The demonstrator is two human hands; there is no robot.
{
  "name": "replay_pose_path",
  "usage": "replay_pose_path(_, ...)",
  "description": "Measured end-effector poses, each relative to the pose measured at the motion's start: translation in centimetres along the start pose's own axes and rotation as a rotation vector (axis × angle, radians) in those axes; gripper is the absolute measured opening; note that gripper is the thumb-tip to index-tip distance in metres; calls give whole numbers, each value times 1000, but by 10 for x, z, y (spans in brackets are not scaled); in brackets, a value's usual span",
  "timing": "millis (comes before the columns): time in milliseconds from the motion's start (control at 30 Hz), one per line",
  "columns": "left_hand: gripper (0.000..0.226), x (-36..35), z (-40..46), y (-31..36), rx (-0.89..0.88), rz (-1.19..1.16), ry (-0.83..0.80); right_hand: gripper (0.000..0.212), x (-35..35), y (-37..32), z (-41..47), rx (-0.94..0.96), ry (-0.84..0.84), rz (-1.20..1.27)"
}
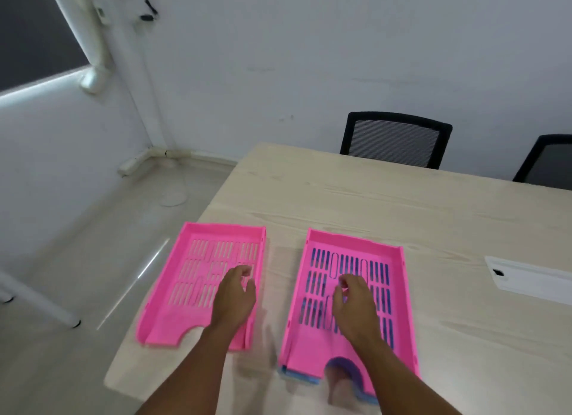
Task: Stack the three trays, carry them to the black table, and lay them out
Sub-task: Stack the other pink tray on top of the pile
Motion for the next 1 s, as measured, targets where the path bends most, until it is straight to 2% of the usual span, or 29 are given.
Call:
replay_pose_path(100, 30, 30, -1, -26, 36, 83, 36, 15, -34, -33, -4, 66, -82, 43)
replay_pose_path(167, 31, 50, -1, -43, 66, 135, 59, 21, -56, -55, -7, 86, -123, 61)
replay_pose_path(333, 40, 98, 3, -91, 190, 251, 130, 37, -103, -102, -20, 24, -317, 55)
replay_pose_path(467, 58, 120, 7, -123, 348, 273, 23, 51, -135, -116, -38, -105, -462, -13)
replay_pose_path(567, 69, 125, 11, -145, 412, 205, -88, 58, -157, -108, -52, -242, -519, 53)
replay_pose_path(700, 70, 127, 17, -161, 438, 196, -90, 63, -173, -104, -59, -338, -488, 96)
replay_pose_path(833, 48, 134, 18, -166, 406, 240, -46, 57, -164, -114, -57, -390, -365, 48)
replay_pose_path(933, 31, 138, 16, -170, 319, 123, 30, 43, -171, -106, -54, -367, -369, 21)
replay_pose_path(1000, 31, 139, 13, -168, 297, 15, 35, 33, -173, -103, -52, -364, -328, -21)
Point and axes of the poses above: each hand's wrist, its own z-axis towards the middle knuckle, its own x-axis out of the back of the hand, y = z × x, the point moved 1 cm from there along z, towards the middle knuckle
